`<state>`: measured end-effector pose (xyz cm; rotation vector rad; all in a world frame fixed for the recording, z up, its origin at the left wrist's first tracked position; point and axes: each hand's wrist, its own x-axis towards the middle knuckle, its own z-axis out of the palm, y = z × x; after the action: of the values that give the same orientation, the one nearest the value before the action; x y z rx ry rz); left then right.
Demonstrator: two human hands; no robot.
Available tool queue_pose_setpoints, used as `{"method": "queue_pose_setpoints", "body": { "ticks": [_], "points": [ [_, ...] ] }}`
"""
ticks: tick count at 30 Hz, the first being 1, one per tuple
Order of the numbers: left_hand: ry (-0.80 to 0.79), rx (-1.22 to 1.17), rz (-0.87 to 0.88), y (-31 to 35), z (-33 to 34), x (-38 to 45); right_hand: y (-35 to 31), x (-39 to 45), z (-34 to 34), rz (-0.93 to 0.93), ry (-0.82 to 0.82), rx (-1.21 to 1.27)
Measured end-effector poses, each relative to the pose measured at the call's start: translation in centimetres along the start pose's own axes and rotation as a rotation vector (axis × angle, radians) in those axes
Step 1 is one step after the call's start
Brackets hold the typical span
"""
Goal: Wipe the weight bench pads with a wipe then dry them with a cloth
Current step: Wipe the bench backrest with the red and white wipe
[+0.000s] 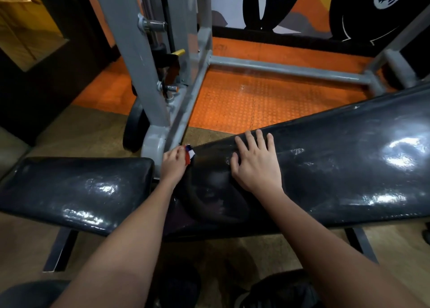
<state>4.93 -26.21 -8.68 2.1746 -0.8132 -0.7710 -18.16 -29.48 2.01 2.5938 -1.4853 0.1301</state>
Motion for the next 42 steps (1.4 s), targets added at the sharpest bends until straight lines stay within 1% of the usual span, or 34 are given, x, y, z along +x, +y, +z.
{"method": "queue_pose_setpoints", "body": {
  "ticks": [4, 8, 12, 15, 18, 21, 24, 27, 31, 34, 38, 42],
  "points": [
    [0.010, -0.054, -0.077, 0.5, -0.5, -1.7, 0.0, -0.2, -0.2, 0.005, -0.022, 0.005],
    [0.028, -0.085, -0.058, -1.9, -0.9, -6.8, -0.3, -0.1, -0.4, -0.002, -0.034, 0.001],
    [0.033, -0.156, -0.090, -5.6, -1.3, -12.5, -0.6, 0.1, -0.3, -0.008, -0.043, -0.019],
    [0.032, -0.095, -0.065, -5.7, -1.3, -13.9, -0.6, 0.1, -0.3, -0.009, -0.031, -0.021],
    [0.053, 0.004, -0.024, -3.1, -0.9, -11.2, -0.6, 0.1, -0.2, -0.007, -0.034, -0.022],
    [0.022, 0.030, -0.005, -0.6, -0.6, -5.3, -0.6, 0.4, 0.0, -0.008, -0.042, -0.029],
    [-0.028, -0.003, -0.055, -0.5, -0.4, -0.1, -0.6, 0.4, 0.3, -0.009, -0.025, -0.015],
    [-0.050, -0.090, -0.083, -1.3, -0.4, 0.8, -0.7, 0.4, 0.6, -0.012, -0.021, -0.010],
    [-0.051, -0.168, -0.101, -2.8, -1.3, -3.1, -1.1, 0.7, 0.6, -0.016, -0.027, -0.011],
    [-0.074, -0.191, -0.156, -4.9, -1.6, -7.2, -1.2, 0.8, 0.4, -0.025, -0.052, -0.010],
    [-0.064, -0.190, -0.214, -6.6, -1.9, -12.3, -1.1, 0.6, 0.0, -0.098, -0.107, -0.010],
    [-0.058, -0.184, -0.185, -6.3, -2.3, -13.9, -0.8, -0.1, -0.7, -0.161, -0.166, 0.019]
  ]
}}
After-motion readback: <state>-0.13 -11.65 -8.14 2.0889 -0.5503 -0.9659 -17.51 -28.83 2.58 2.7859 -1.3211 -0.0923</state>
